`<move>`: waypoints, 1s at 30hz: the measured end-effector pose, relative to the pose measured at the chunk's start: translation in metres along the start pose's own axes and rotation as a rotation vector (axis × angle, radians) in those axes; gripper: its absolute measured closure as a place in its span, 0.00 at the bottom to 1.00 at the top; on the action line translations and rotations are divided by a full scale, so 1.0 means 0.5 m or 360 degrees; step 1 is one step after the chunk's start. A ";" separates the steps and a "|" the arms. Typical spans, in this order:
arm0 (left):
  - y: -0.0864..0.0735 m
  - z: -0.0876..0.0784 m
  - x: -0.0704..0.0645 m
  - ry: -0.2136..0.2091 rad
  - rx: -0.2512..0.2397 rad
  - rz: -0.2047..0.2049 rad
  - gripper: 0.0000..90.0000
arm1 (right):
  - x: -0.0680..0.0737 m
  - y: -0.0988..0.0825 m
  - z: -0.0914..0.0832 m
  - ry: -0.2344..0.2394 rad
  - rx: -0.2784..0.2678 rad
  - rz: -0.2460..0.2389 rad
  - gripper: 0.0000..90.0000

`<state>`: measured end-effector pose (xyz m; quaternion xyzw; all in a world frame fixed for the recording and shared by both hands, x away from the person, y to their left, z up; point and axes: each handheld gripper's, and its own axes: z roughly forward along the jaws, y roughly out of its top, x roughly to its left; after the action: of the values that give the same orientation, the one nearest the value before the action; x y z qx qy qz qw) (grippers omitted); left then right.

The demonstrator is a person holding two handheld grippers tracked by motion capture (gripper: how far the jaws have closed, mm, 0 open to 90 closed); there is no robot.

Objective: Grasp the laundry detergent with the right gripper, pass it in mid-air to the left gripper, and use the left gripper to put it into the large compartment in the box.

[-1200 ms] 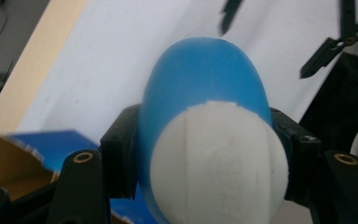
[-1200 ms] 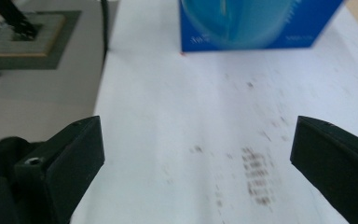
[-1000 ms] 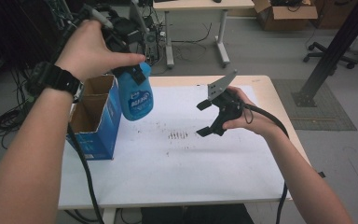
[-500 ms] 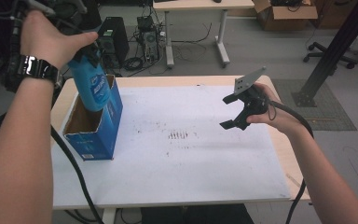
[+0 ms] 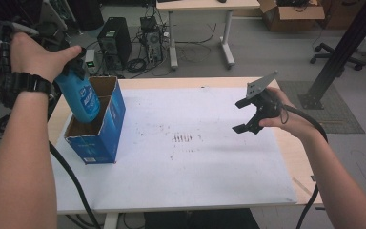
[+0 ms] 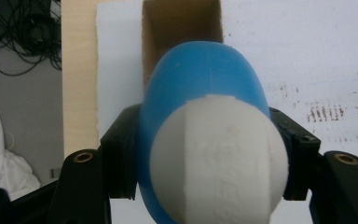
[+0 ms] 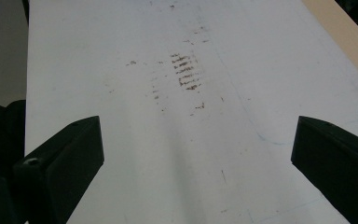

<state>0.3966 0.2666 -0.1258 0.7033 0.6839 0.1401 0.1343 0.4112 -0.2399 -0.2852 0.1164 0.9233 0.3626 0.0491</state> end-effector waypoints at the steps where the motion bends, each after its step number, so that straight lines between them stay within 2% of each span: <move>1: -0.002 0.010 0.002 -0.0002 0.0007 -0.0006 0.42 | -0.001 -0.001 0.000 0.0000 0.0001 0.0002 0.03; 4: -0.006 0.023 0.004 -0.0003 0.0017 -0.0012 0.42 | -0.002 -0.004 -0.001 -0.0005 0.0002 0.0009 0.02; 6: -0.013 0.050 0.008 -0.0014 0.0053 -0.0012 0.42 | -0.002 -0.007 -0.002 -0.0001 0.0003 0.0010 0.03; 10: -0.020 0.073 0.011 -0.0025 0.0075 -0.0019 0.42 | -0.002 -0.010 -0.003 -0.0002 0.0002 0.0014 0.02; 15: -0.035 0.125 0.013 -0.0022 0.0121 -0.0031 0.42 | -0.001 -0.015 0.000 -0.0001 0.0015 0.0009 0.03; 30: -0.061 0.207 0.009 -0.0022 0.0183 -0.0030 0.42 | 0.002 -0.020 0.005 0.0005 0.0031 0.0007 0.03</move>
<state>0.4081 0.2724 -0.2332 0.7043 0.6965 0.0943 0.0997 0.4088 -0.2450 -0.2939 0.1184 0.9266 0.3539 0.0457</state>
